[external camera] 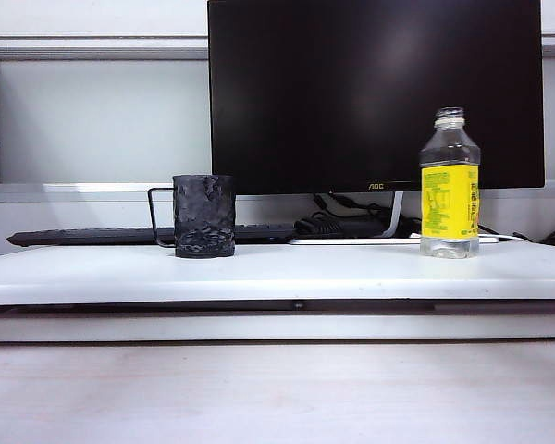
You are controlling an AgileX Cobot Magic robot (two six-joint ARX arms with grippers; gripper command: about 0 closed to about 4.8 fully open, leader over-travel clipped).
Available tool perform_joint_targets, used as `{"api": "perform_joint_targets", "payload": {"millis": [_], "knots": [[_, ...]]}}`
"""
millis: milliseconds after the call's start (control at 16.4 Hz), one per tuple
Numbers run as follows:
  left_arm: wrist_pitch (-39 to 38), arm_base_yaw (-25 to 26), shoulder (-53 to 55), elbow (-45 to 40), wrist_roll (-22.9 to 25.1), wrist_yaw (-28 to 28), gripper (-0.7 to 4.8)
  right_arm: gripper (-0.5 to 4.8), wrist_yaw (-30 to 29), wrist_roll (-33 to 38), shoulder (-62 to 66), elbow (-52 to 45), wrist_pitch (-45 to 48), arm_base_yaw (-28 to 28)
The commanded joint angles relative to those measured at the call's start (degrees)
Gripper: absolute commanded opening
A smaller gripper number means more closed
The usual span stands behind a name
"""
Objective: Carefully pick up the bottle and pour some water from the bottle into the cup.
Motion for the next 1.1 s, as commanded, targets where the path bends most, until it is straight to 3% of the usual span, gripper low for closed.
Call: {"api": "perform_joint_targets", "payload": {"millis": [61, 122, 366, 794, 916, 1099], "knots": [[11.08, -0.04, 0.28, -7.5, 0.92, -0.59, 0.06, 0.0, 0.35, 0.5, 0.37, -9.44, 18.25, 0.04], [7.23, -0.04, 0.28, -8.92, 0.57, 0.22, 0.06, 0.0, -0.04, 0.46, 0.09, -9.05, 11.61, 0.13], [-6.19, -0.04, 0.13, -9.03, 0.57, 0.24, 0.06, 0.0, 0.15, 0.46, 0.11, -9.07, 0.31, 0.09], [-8.11, 0.24, -7.52, -11.02, 0.57, 0.39, 0.06, 0.0, 0.09, 0.46, -2.23, -9.09, -0.85, -0.83], [-8.66, 2.08, -10.34, -11.08, 0.57, 0.46, 0.06, 0.0, 0.11, 0.46, -2.25, -9.11, -0.17, -3.48], [-7.65, 9.18, -13.2, -11.47, 0.57, 0.63, 0.06, 0.0, 0.09, 0.46, -2.25, -9.14, -0.07, -10.84]]}}
